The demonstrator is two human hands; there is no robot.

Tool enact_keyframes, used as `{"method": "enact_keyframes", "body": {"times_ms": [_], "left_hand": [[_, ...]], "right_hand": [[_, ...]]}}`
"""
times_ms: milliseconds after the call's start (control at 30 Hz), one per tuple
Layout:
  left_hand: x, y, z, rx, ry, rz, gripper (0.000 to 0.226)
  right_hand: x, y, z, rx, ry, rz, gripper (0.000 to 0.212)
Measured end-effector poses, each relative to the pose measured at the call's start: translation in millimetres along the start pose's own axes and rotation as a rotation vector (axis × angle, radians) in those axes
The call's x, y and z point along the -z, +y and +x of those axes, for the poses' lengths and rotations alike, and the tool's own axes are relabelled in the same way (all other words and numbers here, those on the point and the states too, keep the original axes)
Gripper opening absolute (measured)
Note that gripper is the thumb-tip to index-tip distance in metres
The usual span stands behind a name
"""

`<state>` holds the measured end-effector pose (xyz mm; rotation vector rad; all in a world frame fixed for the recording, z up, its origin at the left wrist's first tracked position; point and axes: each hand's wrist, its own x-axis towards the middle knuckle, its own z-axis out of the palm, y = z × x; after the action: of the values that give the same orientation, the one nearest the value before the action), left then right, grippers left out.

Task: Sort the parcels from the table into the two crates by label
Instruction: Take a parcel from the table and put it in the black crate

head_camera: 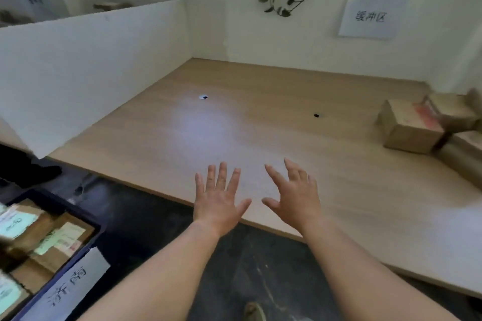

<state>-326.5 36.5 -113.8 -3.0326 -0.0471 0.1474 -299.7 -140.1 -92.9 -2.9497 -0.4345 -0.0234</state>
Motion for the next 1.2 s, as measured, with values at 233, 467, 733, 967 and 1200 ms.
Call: {"method": "enact_keyframes", "body": {"times_ms": [233, 467, 733, 967, 1200], "left_hand": [[6.3, 90.7, 59.2, -0.22, 0.032, -0.021, 0.074], [26.6, 176.4, 113.7, -0.377, 0.023, -0.05, 0.071], [38.9, 251.4, 181.5, -0.477, 0.004, -0.047, 0.074], [41.9, 328.2, 213.1, -0.607, -0.012, -0.056, 0.075], [49.3, 415.8, 219.7, -0.666, -0.017, -0.056, 0.076]], "right_hand": [[14.7, 86.5, -5.4, -0.206, 0.009, -0.033, 0.076], [30.7, 175.6, 9.2, -0.373, 0.05, -0.044, 0.078], [37.0, 257.0, 39.6, -0.471, 0.041, -0.055, 0.078], [41.7, 329.7, 27.3, -0.612, 0.037, -0.066, 0.074], [53.4, 412.6, 2.0, -0.703, 0.016, -0.046, 0.074]]}}
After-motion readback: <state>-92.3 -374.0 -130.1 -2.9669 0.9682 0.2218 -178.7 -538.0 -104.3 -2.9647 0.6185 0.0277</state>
